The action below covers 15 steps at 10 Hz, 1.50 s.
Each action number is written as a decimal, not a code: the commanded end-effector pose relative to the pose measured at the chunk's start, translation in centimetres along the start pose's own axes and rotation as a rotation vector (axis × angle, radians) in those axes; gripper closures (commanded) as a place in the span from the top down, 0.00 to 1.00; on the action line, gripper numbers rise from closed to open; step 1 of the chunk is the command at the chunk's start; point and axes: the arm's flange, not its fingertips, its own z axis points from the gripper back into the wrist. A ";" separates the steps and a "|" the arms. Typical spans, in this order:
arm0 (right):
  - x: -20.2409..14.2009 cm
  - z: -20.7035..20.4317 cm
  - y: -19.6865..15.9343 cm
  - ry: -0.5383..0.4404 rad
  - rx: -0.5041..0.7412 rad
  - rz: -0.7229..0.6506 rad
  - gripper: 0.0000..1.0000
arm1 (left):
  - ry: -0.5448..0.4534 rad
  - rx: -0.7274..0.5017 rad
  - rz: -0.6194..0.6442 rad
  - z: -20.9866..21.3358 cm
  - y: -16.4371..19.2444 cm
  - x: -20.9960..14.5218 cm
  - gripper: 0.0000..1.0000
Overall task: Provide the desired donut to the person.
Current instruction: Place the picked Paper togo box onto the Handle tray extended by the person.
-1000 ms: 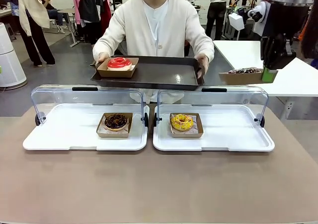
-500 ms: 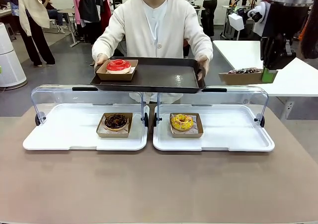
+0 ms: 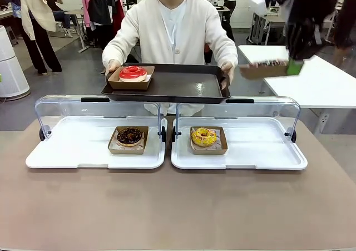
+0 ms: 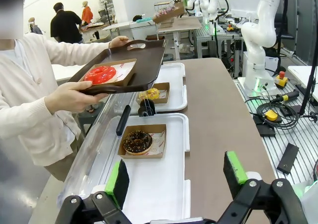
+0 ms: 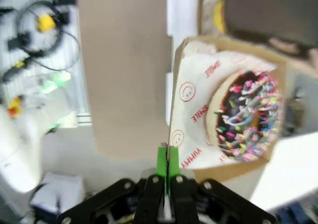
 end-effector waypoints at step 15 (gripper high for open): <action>15.1 -13.7 -13.9 -0.128 0.062 0.009 0.02 | -0.001 0.012 -0.001 0.0 -0.2 0.0 1.00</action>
